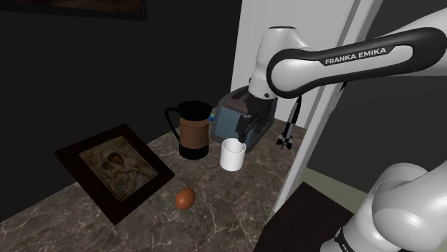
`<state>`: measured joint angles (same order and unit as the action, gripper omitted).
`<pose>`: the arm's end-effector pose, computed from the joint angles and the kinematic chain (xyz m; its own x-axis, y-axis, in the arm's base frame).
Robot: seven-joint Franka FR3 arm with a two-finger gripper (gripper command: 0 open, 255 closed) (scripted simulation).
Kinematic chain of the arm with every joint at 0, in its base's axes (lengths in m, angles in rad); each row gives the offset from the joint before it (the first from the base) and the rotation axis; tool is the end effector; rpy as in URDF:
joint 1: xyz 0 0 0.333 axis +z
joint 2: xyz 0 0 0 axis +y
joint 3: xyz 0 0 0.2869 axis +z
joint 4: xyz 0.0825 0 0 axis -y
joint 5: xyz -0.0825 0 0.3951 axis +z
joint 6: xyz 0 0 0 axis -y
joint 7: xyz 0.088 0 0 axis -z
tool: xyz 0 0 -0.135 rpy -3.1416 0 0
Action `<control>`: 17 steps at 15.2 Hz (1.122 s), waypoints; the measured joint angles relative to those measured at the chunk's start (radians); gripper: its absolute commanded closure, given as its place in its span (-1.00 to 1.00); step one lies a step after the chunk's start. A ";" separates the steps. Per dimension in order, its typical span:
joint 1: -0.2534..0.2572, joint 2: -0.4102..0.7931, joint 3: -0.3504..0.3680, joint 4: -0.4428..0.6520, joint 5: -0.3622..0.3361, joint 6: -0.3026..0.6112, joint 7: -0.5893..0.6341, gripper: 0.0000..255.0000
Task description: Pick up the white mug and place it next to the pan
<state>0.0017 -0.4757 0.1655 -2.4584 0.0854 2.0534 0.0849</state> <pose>0.4282 0.0772 0.4119 0.9974 0.0292 0.0659 0.0298 -0.9995 -0.0082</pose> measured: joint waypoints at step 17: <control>-0.031 0.385 0.081 0.024 -0.116 0.400 0.141 -1.00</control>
<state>-0.0294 -0.0905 0.2469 -2.4344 -0.0309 2.4530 0.2262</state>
